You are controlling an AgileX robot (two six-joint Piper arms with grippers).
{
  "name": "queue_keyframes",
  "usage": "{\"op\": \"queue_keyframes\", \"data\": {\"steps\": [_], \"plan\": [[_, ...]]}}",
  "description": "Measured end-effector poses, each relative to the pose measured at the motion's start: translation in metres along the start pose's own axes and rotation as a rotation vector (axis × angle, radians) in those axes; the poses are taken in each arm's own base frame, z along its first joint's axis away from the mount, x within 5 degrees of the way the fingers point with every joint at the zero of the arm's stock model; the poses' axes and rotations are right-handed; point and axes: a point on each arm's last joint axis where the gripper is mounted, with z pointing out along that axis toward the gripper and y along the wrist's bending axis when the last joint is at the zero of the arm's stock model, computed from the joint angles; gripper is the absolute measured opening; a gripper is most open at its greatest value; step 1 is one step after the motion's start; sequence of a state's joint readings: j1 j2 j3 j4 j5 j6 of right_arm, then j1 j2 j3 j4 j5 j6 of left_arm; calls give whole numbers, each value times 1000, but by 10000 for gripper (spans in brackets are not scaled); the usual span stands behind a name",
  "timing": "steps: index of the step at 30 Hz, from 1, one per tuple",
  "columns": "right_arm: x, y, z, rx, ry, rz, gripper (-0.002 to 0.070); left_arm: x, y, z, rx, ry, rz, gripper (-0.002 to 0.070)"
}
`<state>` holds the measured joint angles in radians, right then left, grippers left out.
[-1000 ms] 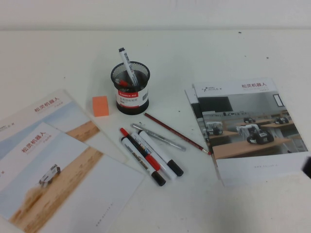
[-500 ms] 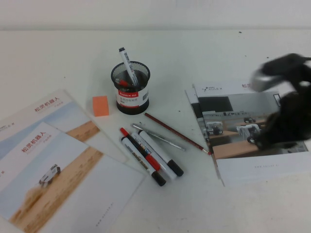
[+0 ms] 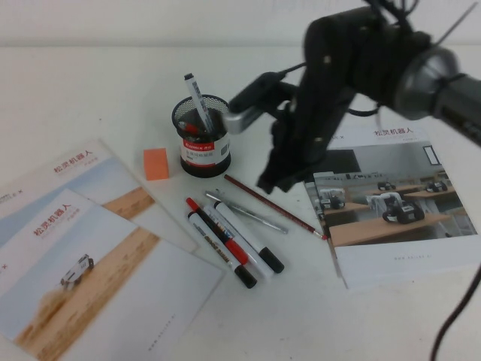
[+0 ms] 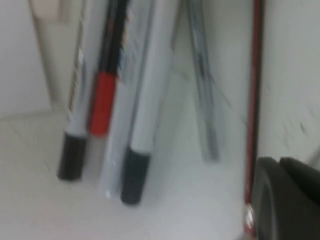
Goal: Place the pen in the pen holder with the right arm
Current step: Pick up the pen on the table
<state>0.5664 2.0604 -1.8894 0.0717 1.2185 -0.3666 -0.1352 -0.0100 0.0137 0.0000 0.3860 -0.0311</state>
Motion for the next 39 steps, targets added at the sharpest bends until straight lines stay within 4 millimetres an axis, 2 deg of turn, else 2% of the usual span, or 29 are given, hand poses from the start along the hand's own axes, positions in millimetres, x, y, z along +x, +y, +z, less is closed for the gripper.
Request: {"op": "queue_keyframes", "data": {"steps": [5,13,21,25,32,39], "plan": [[-21,26,15,-17,-7,-70,7,0,0,0,0,0,0,-1],[-29,63,43,-53,49,-61,195,0,0,0,0,0,0,-1],[-34,96,48,-41,66,-22,223,0,0,0,0,0,0,-1],[-34,103,56,-42,82,-13,224,0,0,0,0,0,0,-1],[-32,101,77,-25,128,5,225,0,0,0,0,0,0,-1],[-32,99,86,-3,147,-3,224,0,0,0,0,0,0,-1]]}}
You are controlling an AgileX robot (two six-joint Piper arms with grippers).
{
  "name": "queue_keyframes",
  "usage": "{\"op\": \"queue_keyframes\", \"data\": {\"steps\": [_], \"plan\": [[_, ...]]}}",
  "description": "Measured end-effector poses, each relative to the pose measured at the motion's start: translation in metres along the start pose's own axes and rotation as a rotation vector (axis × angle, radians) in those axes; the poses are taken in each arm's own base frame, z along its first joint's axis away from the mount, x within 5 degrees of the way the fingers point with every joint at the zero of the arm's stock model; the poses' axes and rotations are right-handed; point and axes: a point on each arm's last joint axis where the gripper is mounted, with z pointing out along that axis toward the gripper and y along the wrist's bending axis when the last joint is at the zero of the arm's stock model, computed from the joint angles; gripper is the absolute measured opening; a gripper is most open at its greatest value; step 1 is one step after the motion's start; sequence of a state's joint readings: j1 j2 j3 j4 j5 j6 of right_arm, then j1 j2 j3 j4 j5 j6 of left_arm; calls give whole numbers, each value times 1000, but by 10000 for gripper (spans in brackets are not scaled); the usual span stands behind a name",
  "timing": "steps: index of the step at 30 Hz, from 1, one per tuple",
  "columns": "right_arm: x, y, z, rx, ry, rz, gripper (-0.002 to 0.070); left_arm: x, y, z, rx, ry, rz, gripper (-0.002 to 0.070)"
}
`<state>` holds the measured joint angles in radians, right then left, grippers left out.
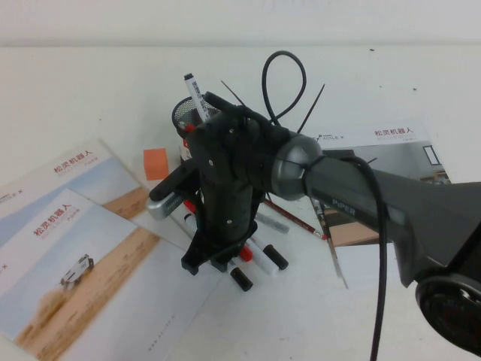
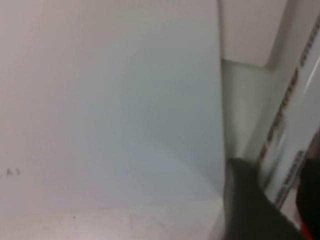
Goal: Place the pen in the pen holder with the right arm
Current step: Pick up the pen on the table, then place the pen onto the pen holder
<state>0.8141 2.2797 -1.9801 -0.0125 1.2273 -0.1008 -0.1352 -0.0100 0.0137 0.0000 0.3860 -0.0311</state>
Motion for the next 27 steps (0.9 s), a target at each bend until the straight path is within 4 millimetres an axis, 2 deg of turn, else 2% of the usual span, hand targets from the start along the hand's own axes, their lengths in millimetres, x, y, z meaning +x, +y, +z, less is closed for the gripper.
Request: {"op": "queue_keyframes", "data": {"steps": [9,11,13,17,20,22,27], "plan": [[-1,-3,5,0,6,5,219,0,0,0,0,0,0,-1],[-2,-4,4,5,3,5,191,0,0,0,0,0,0,-1],[-3,-5,3,4,-7,10,115,0,0,0,0,0,0,-1],[-8,-14,-8,-35,-51,52,116,0,0,0,0,0,0,-1],[-7,-17,-25,-84,-92,87,116,0,0,0,0,0,0,-1],[-4,-17,-43,-93,-149,96,116,0,0,0,0,0,0,-1],[8,-12,-91,-119,-418,141,116,0,0,0,0,0,0,-1]]}}
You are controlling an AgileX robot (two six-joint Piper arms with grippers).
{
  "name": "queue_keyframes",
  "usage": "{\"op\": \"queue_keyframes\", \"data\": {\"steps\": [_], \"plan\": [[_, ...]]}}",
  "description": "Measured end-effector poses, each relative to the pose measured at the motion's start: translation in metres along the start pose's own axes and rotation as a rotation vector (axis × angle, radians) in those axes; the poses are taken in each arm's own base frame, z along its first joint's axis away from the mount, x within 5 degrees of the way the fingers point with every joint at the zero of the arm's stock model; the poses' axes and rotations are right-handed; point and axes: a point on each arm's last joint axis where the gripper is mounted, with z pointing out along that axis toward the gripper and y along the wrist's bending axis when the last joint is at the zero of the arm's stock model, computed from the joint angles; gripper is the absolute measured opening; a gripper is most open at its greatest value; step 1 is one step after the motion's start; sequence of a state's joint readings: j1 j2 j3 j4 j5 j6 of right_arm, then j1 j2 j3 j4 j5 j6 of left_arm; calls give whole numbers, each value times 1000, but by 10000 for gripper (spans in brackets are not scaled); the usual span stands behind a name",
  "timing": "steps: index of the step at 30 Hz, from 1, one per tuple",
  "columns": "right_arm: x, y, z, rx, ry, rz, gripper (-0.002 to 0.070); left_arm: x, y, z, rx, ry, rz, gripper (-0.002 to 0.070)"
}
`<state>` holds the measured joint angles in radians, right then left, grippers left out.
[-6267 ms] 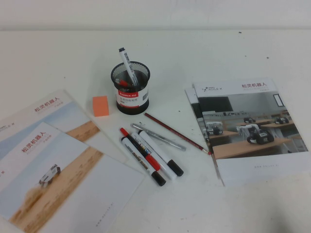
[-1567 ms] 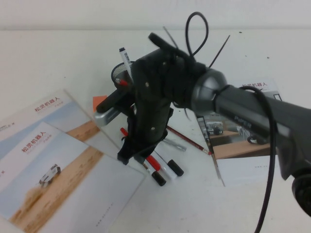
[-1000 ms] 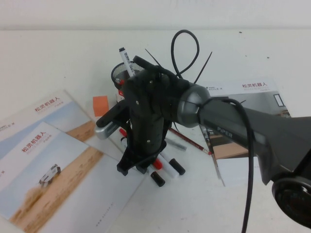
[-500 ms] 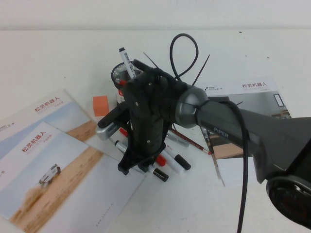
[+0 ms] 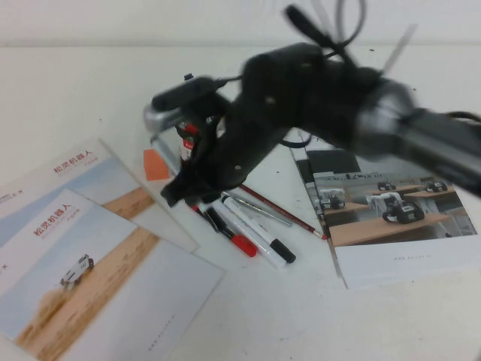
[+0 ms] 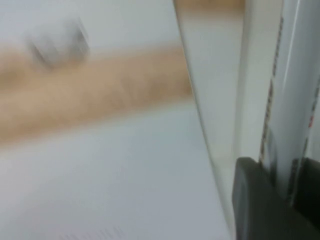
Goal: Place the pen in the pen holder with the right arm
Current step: Place the pen onto the pen holder
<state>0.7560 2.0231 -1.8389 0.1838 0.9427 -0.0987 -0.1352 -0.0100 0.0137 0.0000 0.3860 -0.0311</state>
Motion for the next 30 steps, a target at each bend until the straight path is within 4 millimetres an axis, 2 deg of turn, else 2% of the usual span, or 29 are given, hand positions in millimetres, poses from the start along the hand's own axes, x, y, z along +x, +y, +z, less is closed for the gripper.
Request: {"op": "queue_keyframes", "data": {"steps": [5,9,11,16,21,25,30], "plan": [[27,-2,-26,-26,-315,63,116,0,0,0,0,0,0,-1],[52,-11,-29,61,-532,94,116,0,0,0,0,0,0,-1],[57,-17,-27,116,-589,68,116,0,0,0,0,0,0,-1],[49,-20,-30,183,-751,-77,116,0,0,0,0,0,0,-1],[35,-29,-30,171,-1002,-111,116,0,0,0,0,0,0,-1],[29,-51,-16,68,-1099,-3,116,0,0,0,0,0,0,-1],[18,-80,7,-40,-1146,6,116,0,0,0,0,0,0,-1]]}}
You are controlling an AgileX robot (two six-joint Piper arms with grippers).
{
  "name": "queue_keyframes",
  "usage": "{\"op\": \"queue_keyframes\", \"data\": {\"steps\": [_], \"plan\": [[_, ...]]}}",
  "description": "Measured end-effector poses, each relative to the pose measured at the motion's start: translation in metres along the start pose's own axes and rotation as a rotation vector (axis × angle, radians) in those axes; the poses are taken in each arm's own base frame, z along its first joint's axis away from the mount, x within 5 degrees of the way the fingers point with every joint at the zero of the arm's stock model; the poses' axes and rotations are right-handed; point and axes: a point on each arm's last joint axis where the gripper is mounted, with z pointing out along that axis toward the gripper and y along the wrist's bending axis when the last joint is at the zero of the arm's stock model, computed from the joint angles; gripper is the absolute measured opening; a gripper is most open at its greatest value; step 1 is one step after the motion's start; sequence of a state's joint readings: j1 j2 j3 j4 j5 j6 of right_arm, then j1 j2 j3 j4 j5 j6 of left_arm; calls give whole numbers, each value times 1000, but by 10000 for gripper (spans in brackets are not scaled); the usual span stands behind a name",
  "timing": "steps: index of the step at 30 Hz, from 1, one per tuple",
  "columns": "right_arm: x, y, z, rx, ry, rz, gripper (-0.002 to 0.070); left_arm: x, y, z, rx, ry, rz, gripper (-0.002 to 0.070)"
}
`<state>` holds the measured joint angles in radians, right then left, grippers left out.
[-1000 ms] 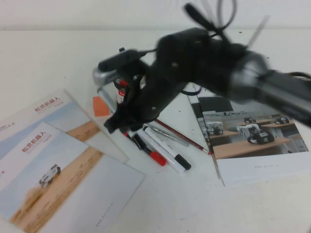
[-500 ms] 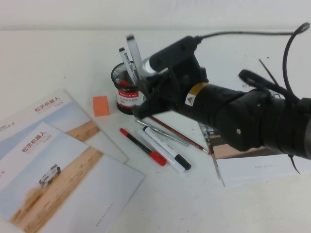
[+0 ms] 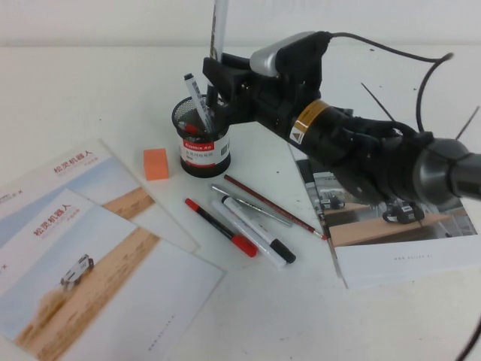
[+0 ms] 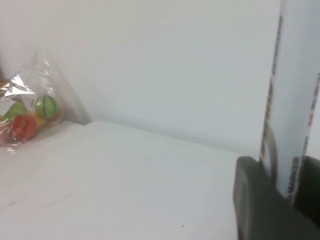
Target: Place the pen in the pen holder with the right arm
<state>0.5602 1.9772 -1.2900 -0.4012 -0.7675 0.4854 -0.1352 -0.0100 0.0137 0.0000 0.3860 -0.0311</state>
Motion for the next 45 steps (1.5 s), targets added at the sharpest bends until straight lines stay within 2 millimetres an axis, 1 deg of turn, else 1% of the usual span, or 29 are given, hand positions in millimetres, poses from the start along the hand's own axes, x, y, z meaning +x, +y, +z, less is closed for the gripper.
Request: {"op": "queue_keyframes", "data": {"steps": [6,11,17,20,24,25,27,30,32,33,34,36,37,39,40,41,42,45], "plan": [[15,-15,27,-52,-2,-44,116,0,0,0,0,0,0,-1],[38,-27,41,-38,32,-47,116,0,0,0,0,0,0,-1],[65,-43,45,53,112,-95,116,0,0,0,0,0,0,-1],[72,-47,45,81,137,-95,116,0,0,0,0,0,0,-1],[76,-49,45,98,152,-84,124,0,0,0,0,0,0,-1],[77,-49,45,100,153,-82,145,0,0,0,0,0,0,-1],[77,-49,45,100,151,-82,222,0,0,0,0,0,0,-1],[74,-49,45,97,128,-77,374,0,0,0,0,0,0,-1],[69,-48,46,94,113,-71,419,0,0,0,0,0,0,-1],[65,-47,46,91,106,-72,421,0,0,0,0,0,0,-1],[59,-45,46,85,96,-80,413,0,0,0,0,0,0,-1],[40,-40,43,77,67,-94,352,0,0,0,0,0,0,-1],[28,-37,40,74,53,-101,291,0,0,0,0,0,0,-1],[7,-30,32,67,27,-114,133,0,0,0,0,0,0,-1],[-5,-25,25,64,16,-119,83,0,0,0,0,0,0,-1],[-16,-20,17,60,9,-125,48,0,0,0,0,0,0,-1],[-20,-16,8,61,14,-123,29,0,0,0,0,0,0,-1],[-43,0,-28,60,15,-128,-5,0,0,0,0,0,0,-1]]}}
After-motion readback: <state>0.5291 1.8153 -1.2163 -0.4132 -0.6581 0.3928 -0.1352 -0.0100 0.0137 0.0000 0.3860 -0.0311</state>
